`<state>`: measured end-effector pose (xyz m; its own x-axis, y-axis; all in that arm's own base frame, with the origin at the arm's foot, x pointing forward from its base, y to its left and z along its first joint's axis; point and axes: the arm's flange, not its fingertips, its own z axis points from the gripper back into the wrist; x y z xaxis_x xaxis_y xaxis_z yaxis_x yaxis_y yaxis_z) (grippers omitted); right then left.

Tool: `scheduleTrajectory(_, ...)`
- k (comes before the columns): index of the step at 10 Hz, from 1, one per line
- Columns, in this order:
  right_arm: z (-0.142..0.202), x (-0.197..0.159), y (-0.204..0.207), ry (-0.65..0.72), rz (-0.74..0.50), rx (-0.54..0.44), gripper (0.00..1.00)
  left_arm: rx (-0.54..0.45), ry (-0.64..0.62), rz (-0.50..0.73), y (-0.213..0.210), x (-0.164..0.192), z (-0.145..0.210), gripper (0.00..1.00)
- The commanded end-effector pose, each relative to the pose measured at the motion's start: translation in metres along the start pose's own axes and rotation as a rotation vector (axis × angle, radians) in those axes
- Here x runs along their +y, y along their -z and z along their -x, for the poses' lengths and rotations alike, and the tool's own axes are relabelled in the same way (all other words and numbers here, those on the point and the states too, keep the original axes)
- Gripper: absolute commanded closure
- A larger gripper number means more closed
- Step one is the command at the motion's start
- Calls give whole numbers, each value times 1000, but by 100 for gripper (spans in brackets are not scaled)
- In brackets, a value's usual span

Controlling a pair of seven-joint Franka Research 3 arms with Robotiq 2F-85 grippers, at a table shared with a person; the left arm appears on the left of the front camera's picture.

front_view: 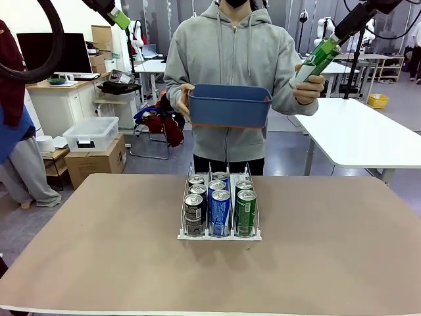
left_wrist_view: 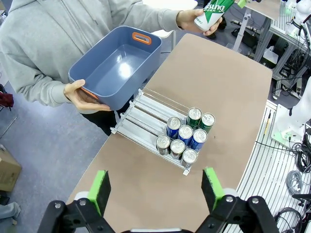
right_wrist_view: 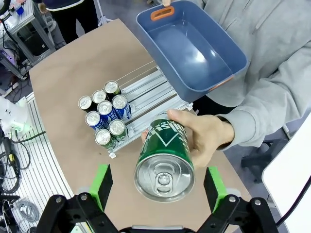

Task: Fill the beverage cans into the dispenser.
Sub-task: Pick up the Sprite handed by the human.

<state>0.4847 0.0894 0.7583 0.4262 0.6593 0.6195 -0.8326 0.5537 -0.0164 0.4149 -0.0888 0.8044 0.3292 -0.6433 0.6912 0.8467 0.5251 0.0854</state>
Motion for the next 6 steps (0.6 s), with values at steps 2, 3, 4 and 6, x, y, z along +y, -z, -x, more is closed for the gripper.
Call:
scheduleTrajectory(2,-6,-2,9,28,-46,5,0,-5,6,14,-1,0,4,0)
scheduleTrajectory(3,-6,-2,10,30,-54,2,0,-5,6,14,-1,0,4,0)
scheduleTrajectory(4,-5,-3,13,36,-58,0,0,-5,6,14,-1,0,4,0)
scheduleTrajectory(6,-6,-3,20,40,-69,4,0,-5,6,14,-1,0,4,0)
